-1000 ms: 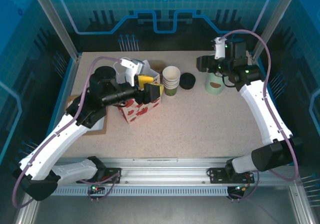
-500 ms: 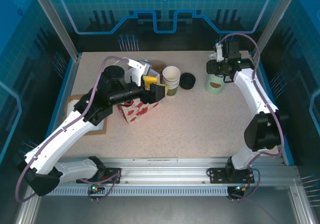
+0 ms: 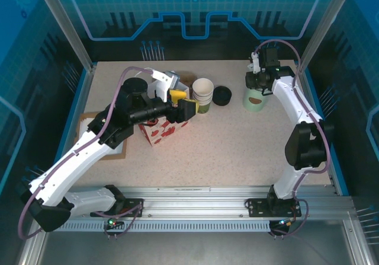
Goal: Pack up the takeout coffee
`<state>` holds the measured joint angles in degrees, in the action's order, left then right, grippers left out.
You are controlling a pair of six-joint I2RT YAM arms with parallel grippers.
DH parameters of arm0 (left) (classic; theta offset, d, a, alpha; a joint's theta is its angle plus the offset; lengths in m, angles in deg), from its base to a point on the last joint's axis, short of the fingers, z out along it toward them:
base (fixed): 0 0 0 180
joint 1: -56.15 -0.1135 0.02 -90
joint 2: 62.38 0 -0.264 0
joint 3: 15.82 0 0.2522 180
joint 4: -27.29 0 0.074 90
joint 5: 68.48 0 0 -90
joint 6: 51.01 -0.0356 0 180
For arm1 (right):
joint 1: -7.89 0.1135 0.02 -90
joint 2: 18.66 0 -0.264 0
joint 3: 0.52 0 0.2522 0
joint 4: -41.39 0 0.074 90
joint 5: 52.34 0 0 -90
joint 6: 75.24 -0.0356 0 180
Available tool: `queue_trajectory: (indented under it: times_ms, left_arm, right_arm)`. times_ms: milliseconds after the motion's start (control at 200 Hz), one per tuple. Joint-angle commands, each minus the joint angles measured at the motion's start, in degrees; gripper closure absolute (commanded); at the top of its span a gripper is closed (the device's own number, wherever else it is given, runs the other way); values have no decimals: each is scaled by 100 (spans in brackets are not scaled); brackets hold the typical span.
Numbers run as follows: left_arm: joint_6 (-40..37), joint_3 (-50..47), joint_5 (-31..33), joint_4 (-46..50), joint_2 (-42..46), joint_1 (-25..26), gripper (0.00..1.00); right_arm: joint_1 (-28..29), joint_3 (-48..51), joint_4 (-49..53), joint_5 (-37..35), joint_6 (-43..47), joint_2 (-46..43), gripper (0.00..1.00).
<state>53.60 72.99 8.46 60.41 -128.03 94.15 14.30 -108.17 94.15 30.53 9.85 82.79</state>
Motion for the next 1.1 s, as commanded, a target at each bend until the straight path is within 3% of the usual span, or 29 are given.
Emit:
queue_trajectory:
  times_ms: [0,170,695,955,1095]
  left_arm:
    - [-141,-73,46,-116,48,51,24]
    - [-167,-96,61,-117,61,60,24]
    - [-305,-42,368,82,42,68,22]
    - [-463,52,1096,583,186,9,20]
    - [-302,15,1191,821,428,-475,20]
  right_arm:
    - [-41,-211,151,-9,7,35,76]
    - [-34,-134,175,-68,4,-150,86]
    - [17,-160,425,-213,-17,-1345,99]
    - [464,-591,582,168,-115,-2407,100]
    - [966,-964,574,422,-139,-2786,100]
